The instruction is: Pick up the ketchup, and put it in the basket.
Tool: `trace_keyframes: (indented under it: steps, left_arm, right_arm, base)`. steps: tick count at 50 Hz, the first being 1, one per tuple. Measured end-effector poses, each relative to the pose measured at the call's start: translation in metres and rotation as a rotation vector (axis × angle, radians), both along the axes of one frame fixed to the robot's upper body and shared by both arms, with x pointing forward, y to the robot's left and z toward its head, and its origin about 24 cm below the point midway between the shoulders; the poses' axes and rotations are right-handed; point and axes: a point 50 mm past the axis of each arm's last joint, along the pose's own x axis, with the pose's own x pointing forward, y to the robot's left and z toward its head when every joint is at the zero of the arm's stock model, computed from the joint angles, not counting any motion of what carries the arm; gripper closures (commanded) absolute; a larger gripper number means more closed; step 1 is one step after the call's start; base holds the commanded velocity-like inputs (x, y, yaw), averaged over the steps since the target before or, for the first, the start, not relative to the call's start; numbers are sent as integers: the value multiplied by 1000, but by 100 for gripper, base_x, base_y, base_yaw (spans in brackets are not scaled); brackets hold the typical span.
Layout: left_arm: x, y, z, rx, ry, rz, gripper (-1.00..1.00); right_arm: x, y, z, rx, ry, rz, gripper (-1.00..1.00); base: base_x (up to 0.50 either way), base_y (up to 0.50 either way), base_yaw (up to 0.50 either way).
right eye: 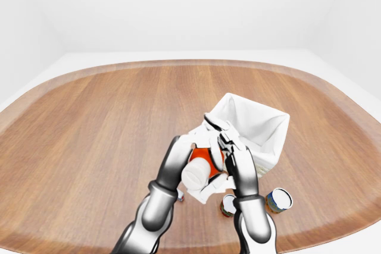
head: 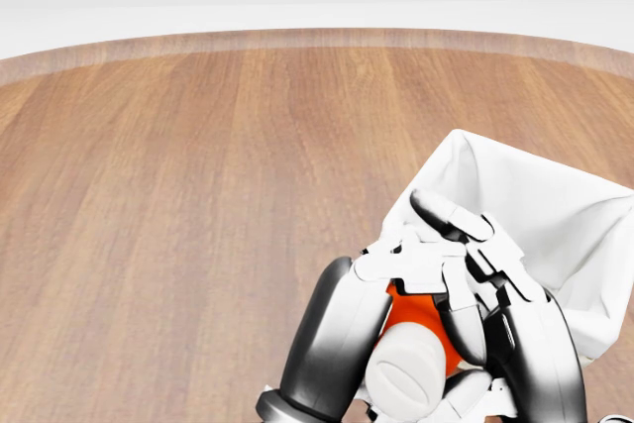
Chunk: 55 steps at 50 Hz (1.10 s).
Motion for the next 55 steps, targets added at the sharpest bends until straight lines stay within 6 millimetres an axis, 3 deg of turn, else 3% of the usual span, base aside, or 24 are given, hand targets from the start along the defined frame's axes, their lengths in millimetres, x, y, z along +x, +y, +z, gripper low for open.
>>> trace_keyframes:
  steps: [1, 2, 32, 42, 55]
  left_arm:
    - [0, -1, 0, -1, 2, -4, -27]
    - [-1, -1, 0, -2, 2, -8, -100]
    - [-8, 10, 13, -29, -54, -14, -100]
    - [-7, 34, 20, -33, -87, 44, -100]
    - [5, 82, 15, -16, -68, 195, -100]
  right_arm:
    - [0, 0, 0, 0, 0, 1, 100]
    - [0, 0, 0, 1, 1, 3, 100]
    - [2, 2, -7, -41, 30, 4, 100]
    - [2, 2, -7, -49, 32, 4, 100]
    - [2, 3, -7, -54, 31, 4, 100]
  base:
    - [0, 0, 0]
    - [0, 0, 0]
    - [0, 0, 0]
    - [0, 0, 0]
    - [0, 0, 0]
